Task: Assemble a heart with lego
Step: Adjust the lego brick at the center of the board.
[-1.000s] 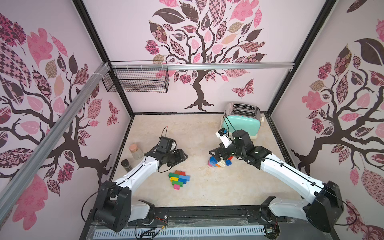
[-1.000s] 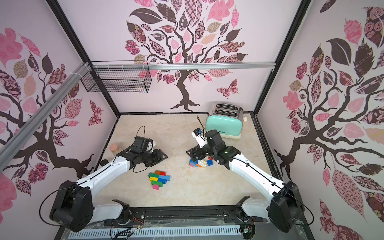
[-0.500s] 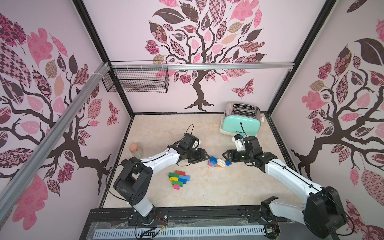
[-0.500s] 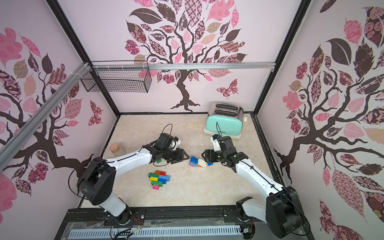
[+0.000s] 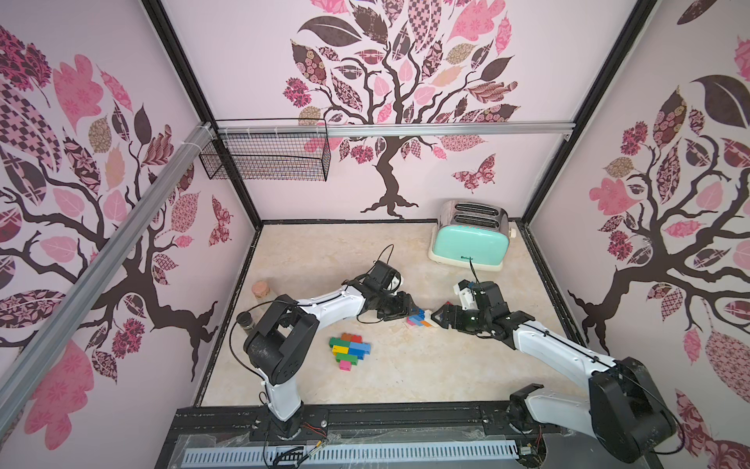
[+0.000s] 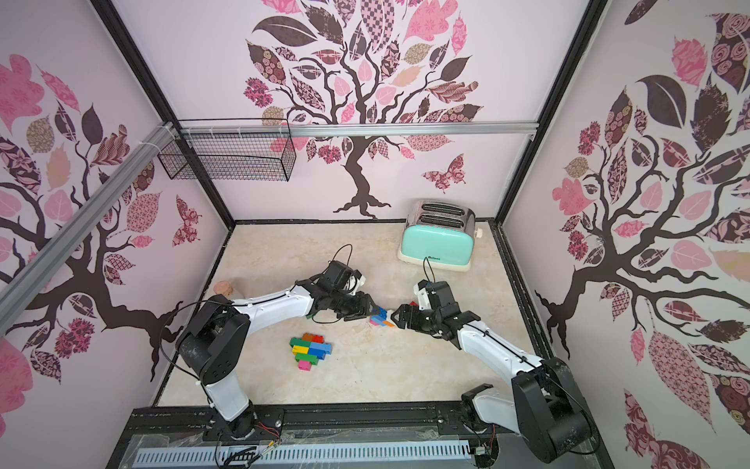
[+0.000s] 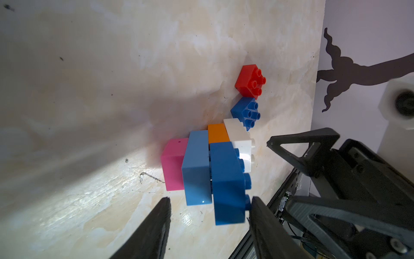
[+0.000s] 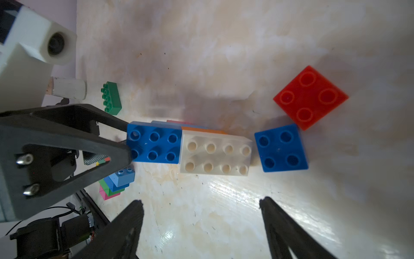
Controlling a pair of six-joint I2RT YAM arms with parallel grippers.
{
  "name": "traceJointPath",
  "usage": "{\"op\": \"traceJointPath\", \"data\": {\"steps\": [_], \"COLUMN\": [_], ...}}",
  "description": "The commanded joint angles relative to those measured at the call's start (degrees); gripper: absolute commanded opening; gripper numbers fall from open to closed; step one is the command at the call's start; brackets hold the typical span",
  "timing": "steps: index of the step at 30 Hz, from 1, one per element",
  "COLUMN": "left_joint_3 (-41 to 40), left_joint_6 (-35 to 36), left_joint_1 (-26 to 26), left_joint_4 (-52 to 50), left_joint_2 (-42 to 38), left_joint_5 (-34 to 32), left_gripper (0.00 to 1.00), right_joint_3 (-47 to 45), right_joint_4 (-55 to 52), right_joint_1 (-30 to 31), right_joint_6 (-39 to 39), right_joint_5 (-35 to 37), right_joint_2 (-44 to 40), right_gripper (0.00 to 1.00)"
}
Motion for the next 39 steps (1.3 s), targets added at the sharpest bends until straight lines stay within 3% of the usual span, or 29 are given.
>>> {"op": "traceJointPath", "data": {"steps": [1, 6, 16, 39], "left_joint_3": [1.2, 0.9, -0.1, -7.9], "left_joint_6": [1.4, 1.9, 0.7, -5.1], "left_joint_1": [0.0, 0.1, 1.1, 6.5], "left_joint_4": [-0.6, -1.5, 0.1, 11.2], "left_joint_2": [1.3, 1.9, 1.5, 0.6], "left_joint_5": [-0.7, -1.1, -0.2, 7.4], "left_gripper": [0.56, 0.48, 0.44, 0.42], "right_joint_3": [-1.4, -4.1, -6.5, -7.1], "right_joint_4": [7.2, 14.8, 20.7, 31.8], "right_joint_1": [0.0, -1.0, -3.9, -4.6], "right_joint_6": [5.0, 8.2, 9.9, 16.9], "right_joint_5": [-2.7, -5.9, -9.2, -15.4], "right_joint_2": [1.1, 1.9, 5.1, 11.7], "right_gripper": [0.88, 0.92, 0.97, 0.97]}}
